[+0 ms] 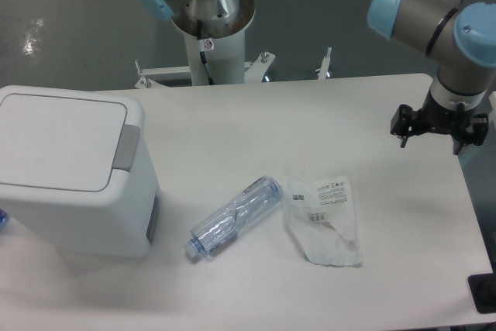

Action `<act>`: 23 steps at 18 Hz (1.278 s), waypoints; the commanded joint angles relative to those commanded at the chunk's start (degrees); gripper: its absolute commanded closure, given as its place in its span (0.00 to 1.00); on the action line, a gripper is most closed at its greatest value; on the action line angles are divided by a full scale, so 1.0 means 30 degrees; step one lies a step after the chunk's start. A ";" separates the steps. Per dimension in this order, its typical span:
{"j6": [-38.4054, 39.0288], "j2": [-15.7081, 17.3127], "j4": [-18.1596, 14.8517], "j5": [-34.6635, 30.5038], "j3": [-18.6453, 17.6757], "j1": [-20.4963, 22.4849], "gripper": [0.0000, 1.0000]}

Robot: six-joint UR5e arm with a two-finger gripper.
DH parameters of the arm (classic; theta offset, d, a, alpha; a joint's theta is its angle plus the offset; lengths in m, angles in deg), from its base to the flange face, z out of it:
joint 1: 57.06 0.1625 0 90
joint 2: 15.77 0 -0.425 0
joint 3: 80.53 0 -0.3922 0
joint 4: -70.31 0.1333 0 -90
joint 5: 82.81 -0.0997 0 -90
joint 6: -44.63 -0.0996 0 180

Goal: Open the trash can
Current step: 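Move the open gripper across the table toward the white trash can lid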

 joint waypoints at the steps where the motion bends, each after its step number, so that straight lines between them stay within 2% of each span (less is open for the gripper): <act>1: 0.0000 0.0000 0.0000 0.0000 0.0000 0.0000 0.00; 7: 0.0350 0.0030 0.0000 0.0029 -0.0087 -0.0935 0.00; 9: 0.1894 0.0204 0.0087 0.0029 -0.0525 -0.1433 0.00; 12: 0.6082 0.1257 0.0176 0.0233 -0.1257 -0.1932 0.00; 15: 0.6971 0.2195 0.0117 0.1313 -0.1961 -0.2342 0.00; 18: 0.7671 0.3219 -0.0407 0.2368 -0.2313 -0.2984 0.00; 21: 1.1064 0.3953 -0.0529 0.3512 -0.2489 -0.3746 0.00; 23: 1.1980 0.4539 -0.0323 0.3749 -0.2433 -0.4450 0.00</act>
